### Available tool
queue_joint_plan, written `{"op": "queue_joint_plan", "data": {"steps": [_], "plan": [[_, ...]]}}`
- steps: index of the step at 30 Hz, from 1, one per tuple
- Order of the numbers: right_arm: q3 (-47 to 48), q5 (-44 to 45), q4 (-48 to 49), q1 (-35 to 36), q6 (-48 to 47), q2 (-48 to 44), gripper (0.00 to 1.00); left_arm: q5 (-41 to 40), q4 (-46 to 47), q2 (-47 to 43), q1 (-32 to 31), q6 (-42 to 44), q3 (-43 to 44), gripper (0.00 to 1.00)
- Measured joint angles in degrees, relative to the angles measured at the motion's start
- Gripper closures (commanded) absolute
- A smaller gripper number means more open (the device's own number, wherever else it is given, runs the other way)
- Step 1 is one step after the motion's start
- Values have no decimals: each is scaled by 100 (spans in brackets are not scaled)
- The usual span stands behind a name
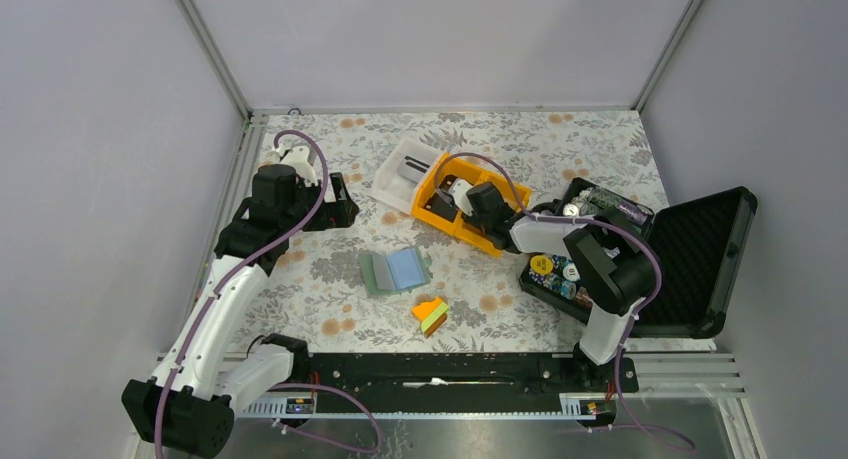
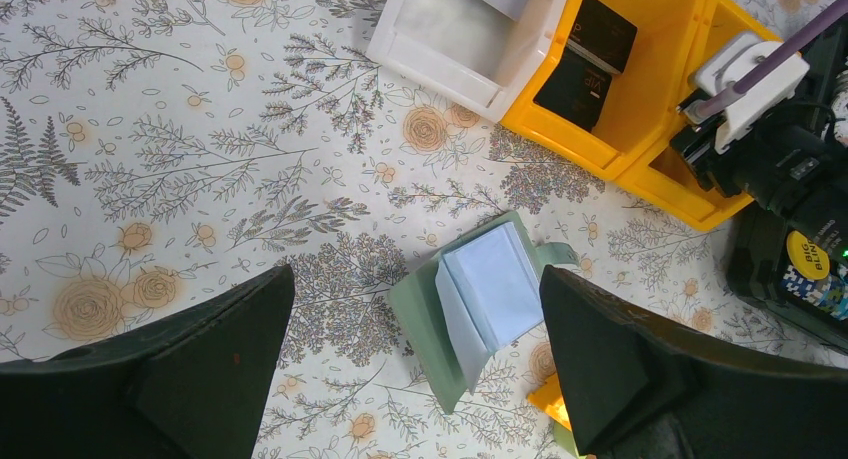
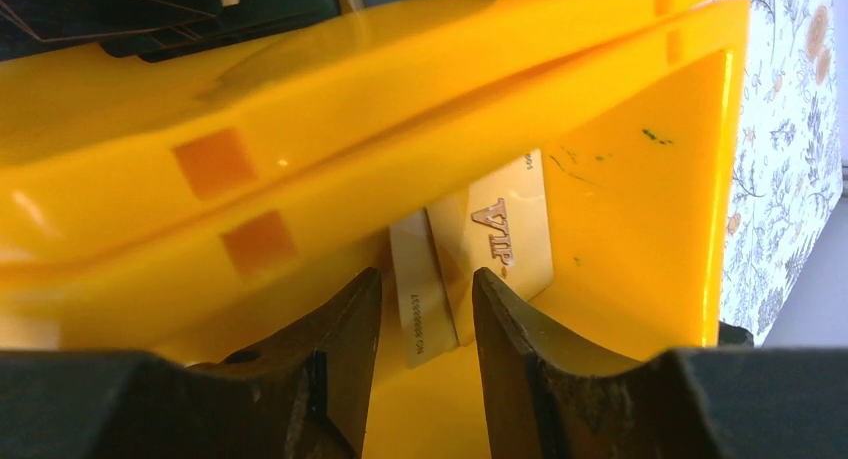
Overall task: Put the credit cards into the card holder
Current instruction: Pick up the credit card from the storage box.
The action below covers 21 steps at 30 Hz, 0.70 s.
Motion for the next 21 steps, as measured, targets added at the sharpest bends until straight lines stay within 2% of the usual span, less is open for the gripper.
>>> {"op": "queue_joint_plan", "data": {"steps": [5, 13, 17, 21], "plan": [[-4, 118, 81, 96, -72, 79, 55, 2, 0, 0, 0, 0, 0, 1], [-15, 420, 289, 216, -245, 247, 65, 20, 0, -7, 0, 0, -2, 1], [-15, 623, 461, 278, -365, 376, 73, 20, 2, -46, 0, 0, -2, 1], [-15, 824, 619, 328, -492, 452, 89, 20, 2, -70, 0, -2, -2, 1]]}}
